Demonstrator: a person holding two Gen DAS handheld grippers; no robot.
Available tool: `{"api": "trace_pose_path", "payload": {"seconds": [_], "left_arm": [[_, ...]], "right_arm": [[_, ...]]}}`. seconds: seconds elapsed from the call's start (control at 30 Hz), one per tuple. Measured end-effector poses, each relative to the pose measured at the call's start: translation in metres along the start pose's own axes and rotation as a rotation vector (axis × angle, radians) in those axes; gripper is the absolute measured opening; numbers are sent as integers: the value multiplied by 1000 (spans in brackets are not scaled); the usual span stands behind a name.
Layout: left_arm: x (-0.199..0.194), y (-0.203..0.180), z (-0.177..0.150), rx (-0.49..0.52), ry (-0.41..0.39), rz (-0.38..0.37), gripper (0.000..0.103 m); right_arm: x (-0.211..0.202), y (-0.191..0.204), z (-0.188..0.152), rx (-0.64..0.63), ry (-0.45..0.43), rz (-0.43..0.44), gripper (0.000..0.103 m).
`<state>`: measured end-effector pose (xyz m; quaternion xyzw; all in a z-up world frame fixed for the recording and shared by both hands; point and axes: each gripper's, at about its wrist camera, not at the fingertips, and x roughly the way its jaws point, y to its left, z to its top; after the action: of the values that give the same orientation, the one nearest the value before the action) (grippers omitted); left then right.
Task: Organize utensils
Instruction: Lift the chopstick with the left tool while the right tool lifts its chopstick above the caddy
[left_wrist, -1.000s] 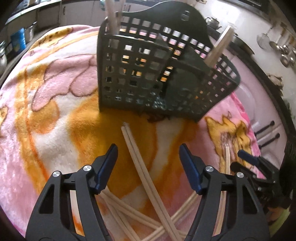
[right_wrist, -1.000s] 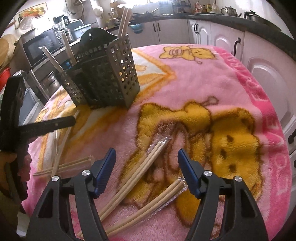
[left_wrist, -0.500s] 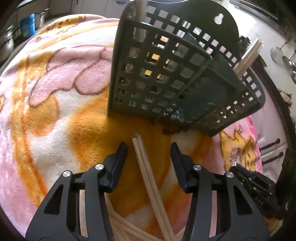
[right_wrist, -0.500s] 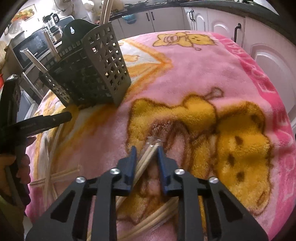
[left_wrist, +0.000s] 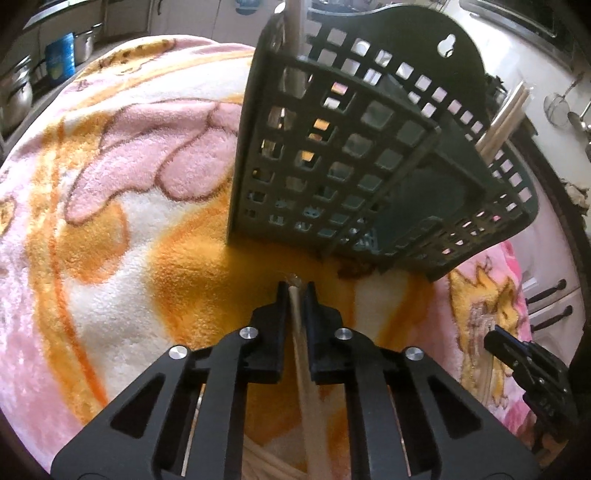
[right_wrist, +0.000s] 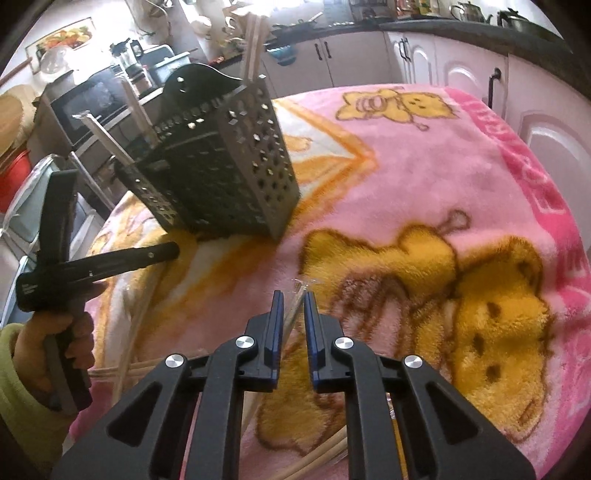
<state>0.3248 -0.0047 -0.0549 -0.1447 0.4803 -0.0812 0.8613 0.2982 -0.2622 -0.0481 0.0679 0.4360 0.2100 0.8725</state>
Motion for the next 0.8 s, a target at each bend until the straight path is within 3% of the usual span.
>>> {"api": "trace_pose_path", "payload": {"seconds": [0.53,0.8], "left_arm": [[-101,-28,-3,109,-238,-112,2],[-134,-33,-7,146,-300,-84,2]], "right_arm": [[-55,43,15,-120,-158,29,7],[-80,71,25,-202,-236,49,5]]}}
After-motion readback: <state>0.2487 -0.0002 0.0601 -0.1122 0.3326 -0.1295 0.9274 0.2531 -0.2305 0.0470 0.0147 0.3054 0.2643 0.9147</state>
